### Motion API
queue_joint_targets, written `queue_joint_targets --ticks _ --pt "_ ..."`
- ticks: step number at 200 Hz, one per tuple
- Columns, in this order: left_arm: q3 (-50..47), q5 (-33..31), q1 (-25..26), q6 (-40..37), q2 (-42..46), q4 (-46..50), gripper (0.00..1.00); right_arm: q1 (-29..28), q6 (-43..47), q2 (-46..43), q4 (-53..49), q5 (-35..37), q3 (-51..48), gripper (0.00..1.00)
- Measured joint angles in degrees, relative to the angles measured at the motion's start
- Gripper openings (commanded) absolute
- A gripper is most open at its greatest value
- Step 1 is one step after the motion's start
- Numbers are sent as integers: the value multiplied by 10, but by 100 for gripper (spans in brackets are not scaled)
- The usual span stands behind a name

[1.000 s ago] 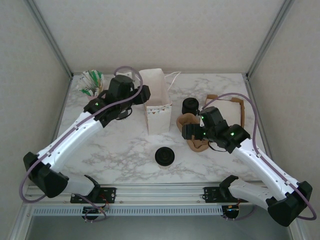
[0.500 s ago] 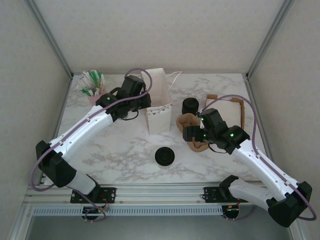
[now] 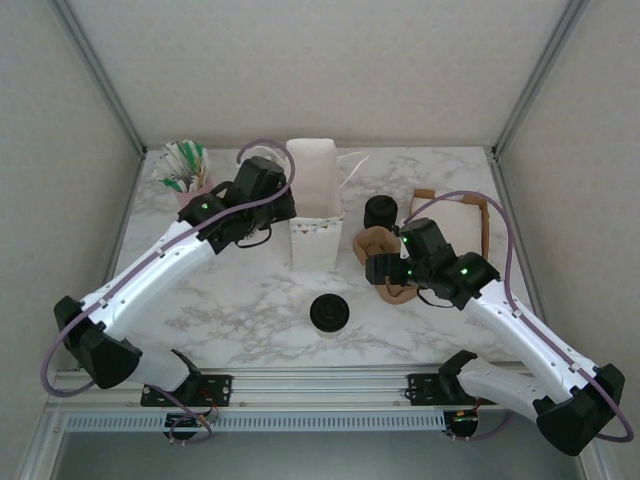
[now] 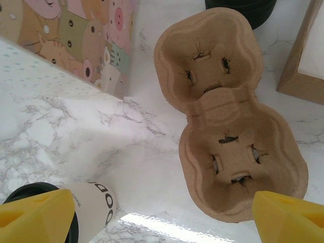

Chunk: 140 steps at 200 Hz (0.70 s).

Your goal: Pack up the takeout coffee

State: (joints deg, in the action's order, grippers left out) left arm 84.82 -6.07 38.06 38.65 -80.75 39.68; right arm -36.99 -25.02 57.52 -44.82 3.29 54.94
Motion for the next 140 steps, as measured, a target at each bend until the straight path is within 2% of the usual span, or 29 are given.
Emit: queue_joint_targets --ticks 108,126,140 --pt "-56 -37 31 61 47 18 3 0 0 16 0 -15 0 90" --pt "-64 -39 38 71 61 19 10 0 0 23 0 -16 0 90" --pt "-72 -38 40 77 73 18 25 0 0 34 0 -16 0 90"
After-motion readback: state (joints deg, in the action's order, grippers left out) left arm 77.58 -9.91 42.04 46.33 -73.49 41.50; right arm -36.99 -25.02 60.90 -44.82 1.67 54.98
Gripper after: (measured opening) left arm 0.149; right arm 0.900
